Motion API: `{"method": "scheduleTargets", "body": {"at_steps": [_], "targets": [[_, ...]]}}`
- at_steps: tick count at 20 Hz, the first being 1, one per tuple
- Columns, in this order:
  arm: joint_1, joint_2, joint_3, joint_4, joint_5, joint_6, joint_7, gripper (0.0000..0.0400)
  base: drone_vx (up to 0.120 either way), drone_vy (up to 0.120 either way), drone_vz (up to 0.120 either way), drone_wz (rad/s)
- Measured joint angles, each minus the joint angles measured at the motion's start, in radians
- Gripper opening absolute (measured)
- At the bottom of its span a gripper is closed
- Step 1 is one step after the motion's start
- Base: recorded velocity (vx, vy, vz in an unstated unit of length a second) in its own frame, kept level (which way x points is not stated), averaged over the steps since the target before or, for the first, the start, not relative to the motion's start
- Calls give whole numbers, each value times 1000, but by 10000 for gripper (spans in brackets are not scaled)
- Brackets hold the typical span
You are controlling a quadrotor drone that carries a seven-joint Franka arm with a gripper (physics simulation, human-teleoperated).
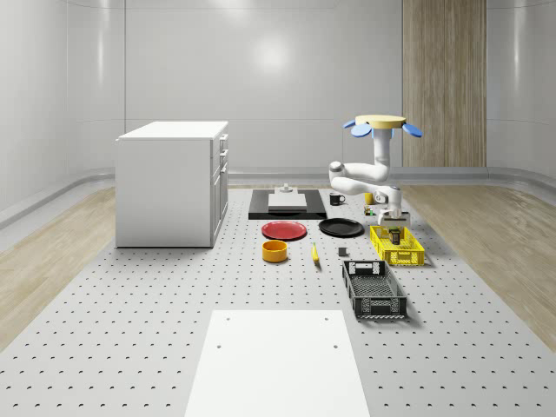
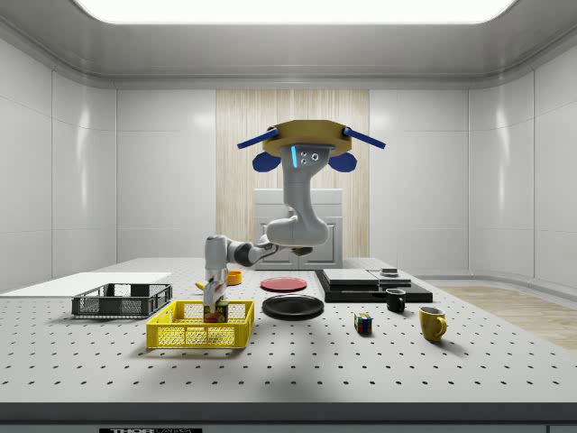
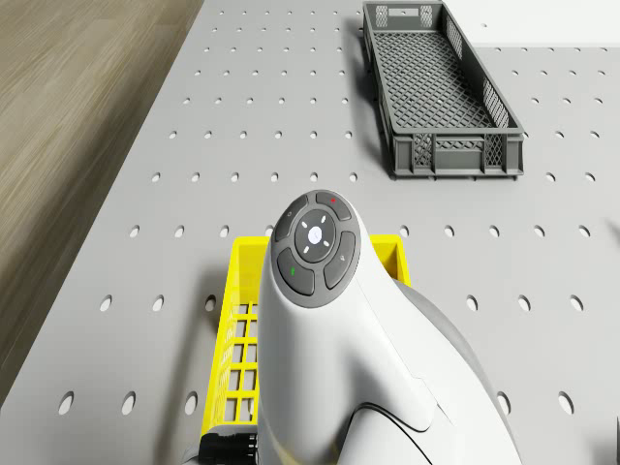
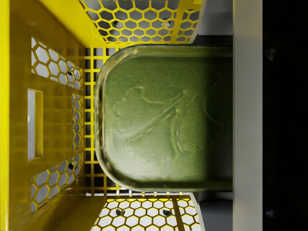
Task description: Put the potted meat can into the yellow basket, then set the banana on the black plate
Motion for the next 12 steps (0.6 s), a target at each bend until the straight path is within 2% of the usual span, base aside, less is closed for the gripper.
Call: {"method": "scheduleTargets", "body": {"at_steps": [5,10,12], "targets": [[-7,2,-37,12,-35,15,-1,288,0,0,0,0],[-6,4,-40,13,-35,16,-9,364,0,0,0,0],[-3,4,-23,7,-19,9,-9,378,0,0,80,0]]}}
